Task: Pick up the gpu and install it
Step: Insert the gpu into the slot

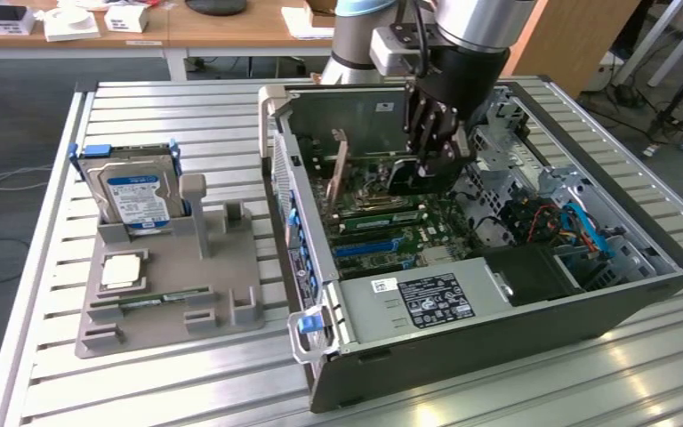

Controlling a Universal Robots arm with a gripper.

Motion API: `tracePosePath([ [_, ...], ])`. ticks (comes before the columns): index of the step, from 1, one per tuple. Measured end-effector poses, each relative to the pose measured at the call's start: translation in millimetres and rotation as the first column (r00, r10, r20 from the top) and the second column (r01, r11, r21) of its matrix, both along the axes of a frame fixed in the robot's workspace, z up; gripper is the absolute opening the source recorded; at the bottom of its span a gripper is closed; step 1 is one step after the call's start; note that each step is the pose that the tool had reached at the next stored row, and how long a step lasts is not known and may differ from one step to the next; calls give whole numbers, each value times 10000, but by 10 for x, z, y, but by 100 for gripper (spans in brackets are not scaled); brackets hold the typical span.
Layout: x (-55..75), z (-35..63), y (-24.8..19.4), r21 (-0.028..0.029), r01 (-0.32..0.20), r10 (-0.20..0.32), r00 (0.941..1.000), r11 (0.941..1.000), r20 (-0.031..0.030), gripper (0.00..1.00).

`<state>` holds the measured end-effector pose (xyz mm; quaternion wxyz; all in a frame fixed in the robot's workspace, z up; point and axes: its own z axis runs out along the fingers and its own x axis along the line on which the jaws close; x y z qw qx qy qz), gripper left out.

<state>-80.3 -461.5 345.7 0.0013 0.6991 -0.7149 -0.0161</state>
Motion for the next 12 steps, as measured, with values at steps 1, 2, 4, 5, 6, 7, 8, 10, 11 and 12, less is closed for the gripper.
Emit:
tracePosePath([
  [1,-2,-10,-1,1,-4,4,10000,10000,6,28],
  [2,-4,-19,-2,0,-7,7,10000,10000,11,28],
  [4,-8,-39,-4,1,-14,14,10000,10000,23,28],
  [5,-10,-48,-5,3,-18,18,10000,10000,29,28],
  [6,-13,-57,-7,3,-23,23,10000,10000,35,28],
  [7,-15,-66,-8,5,-26,26,10000,10000,41,28],
  [8,-17,-74,-10,7,-30,30,10000,10000,47,28],
  [10,-23,-89,-13,13,-37,37,10000,10000,62,28],
  [11,-26,-94,-16,20,-41,41,10000,10000,73,28],
  [12,-29,-100,-17,30,-44,44,10000,10000,84,28],
])
